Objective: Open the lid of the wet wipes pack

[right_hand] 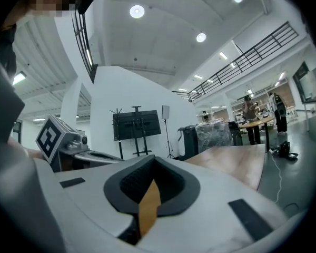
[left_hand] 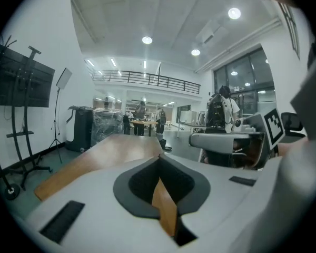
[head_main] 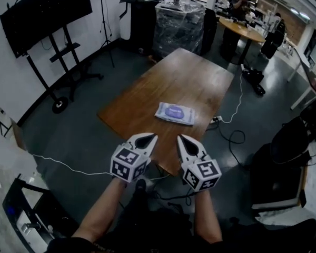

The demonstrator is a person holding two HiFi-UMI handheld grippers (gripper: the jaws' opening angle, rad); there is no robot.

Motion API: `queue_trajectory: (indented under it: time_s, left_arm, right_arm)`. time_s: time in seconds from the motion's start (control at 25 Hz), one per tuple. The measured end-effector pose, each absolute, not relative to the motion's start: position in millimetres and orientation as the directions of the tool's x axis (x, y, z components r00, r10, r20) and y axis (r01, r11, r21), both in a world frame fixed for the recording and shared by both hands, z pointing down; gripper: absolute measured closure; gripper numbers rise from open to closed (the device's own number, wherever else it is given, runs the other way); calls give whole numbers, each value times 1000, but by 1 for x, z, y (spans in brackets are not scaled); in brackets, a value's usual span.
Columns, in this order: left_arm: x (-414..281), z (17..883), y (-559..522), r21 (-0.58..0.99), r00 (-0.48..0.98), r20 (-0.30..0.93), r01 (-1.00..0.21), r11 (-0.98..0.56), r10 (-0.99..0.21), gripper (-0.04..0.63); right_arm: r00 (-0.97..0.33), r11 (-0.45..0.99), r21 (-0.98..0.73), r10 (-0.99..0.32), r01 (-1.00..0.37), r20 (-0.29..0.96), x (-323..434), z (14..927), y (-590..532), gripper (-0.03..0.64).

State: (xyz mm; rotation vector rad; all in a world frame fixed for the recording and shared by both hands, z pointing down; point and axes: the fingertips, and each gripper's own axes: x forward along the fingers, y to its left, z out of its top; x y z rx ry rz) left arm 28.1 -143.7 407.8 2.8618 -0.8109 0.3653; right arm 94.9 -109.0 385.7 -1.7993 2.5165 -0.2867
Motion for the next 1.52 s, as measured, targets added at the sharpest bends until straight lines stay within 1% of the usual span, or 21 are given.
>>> queue_trajectory:
  time_s: [0.2,0.32,0.56,0.72,0.84,1.0,1.16,1.4,1.44,1.52]
  left_arm:
    - [34,441,-213,113,849,317,-477,-872,-423,603]
    - [42,457,-248,132,863,337,-439,-889,-376,603]
    - [58,485,-288,188,886,370,-368,-911,-281,603]
    - [70,507,-299,221,880,400,-363,-905,-256,603]
    - [83,516,-308,230,873,417,-370,-900,-252,603]
    - [102,533,-318,231,842,458,-422,-877,-285,603]
    - [123,564,-330,192,786,510,-499,-845,-348,603]
    - [129,601,-354,144,672,595,-629,-764,-441,603]
    - [131,603,-359,142,658,602,-646,-750,-452,603]
    - [137,603,-369,137,637,614,-668,-732,-466,603]
  right_arm:
    - [-243,220,-136,-952,-966,185,98,405,-170,607]
    - [-191,168,-118,-955,-979,228,104,416,-203,607]
    - [-91,73,-67,-945,-995,315,116,436,-243,607]
    - [-59,52,-28,-930,-998,362,127,447,-253,607]
    - [-62,60,-17,-921,-998,385,138,454,-262,607]
    - [-111,123,1,-898,-992,426,156,474,-278,607]
    - [-200,233,19,-872,-972,447,173,510,-299,607]
    - [-325,406,58,-801,-912,502,189,562,-326,604]
    - [-355,442,53,-780,-895,515,190,569,-330,593]
    - [-410,517,59,-738,-854,536,192,578,-339,525]
